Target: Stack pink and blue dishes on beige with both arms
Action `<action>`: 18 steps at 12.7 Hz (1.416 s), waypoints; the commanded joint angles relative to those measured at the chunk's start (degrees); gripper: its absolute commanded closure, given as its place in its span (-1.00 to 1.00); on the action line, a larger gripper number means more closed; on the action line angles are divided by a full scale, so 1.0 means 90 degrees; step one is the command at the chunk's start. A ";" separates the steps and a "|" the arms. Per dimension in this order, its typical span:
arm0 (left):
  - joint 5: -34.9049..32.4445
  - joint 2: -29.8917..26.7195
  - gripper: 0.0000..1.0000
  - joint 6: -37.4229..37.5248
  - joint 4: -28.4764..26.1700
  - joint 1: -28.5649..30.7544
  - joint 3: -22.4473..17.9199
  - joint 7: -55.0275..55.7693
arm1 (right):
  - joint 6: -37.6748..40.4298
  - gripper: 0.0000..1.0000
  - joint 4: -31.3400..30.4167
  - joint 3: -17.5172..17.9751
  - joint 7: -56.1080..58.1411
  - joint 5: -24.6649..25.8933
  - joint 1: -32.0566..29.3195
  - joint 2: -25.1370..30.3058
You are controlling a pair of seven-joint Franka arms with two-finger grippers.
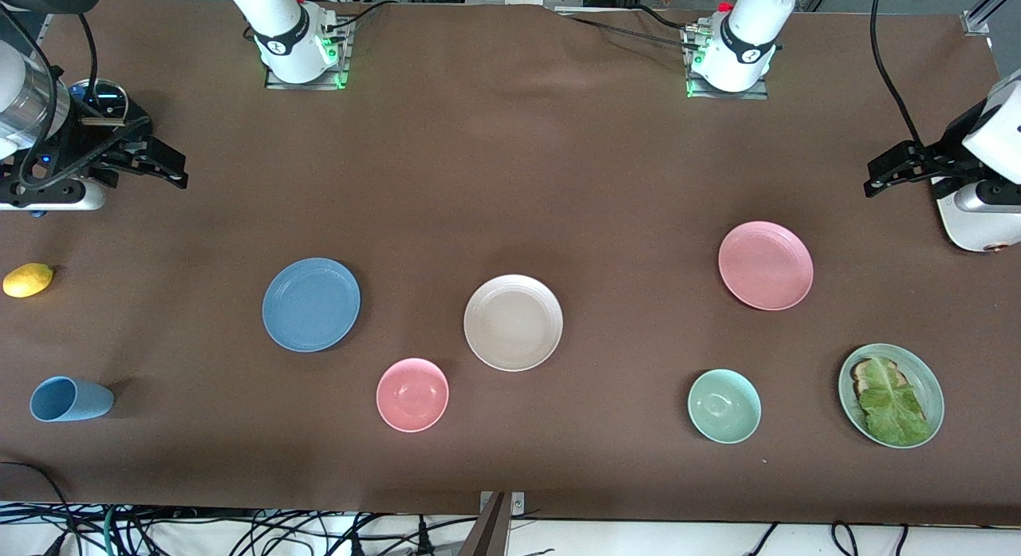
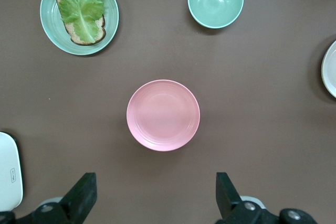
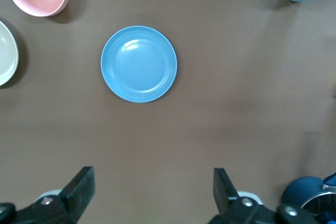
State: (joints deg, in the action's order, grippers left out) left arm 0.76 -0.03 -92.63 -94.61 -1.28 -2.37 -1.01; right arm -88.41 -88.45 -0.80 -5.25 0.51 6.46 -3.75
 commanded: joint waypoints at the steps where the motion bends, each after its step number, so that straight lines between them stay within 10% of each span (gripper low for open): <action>1: 0.0004 0.0004 -1.00 0.0078 0.0102 0.0025 0.0019 -0.0024 | 0.0010 -1.00 -0.0113 0.0060 0.0017 -0.0047 -0.0034 0.0104; 18: 0.0004 0.0004 -1.00 0.0194 0.0082 0.0015 0.0028 -0.0024 | 0.0038 -1.00 -0.0026 0.0070 0.0017 -0.0095 -0.0024 0.0075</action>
State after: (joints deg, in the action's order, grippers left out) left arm 0.76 -0.03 -92.13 -94.61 -1.28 -2.30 -1.02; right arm -88.47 -88.51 -0.43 -5.25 0.43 6.50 -3.75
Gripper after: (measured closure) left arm 0.000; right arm 0.000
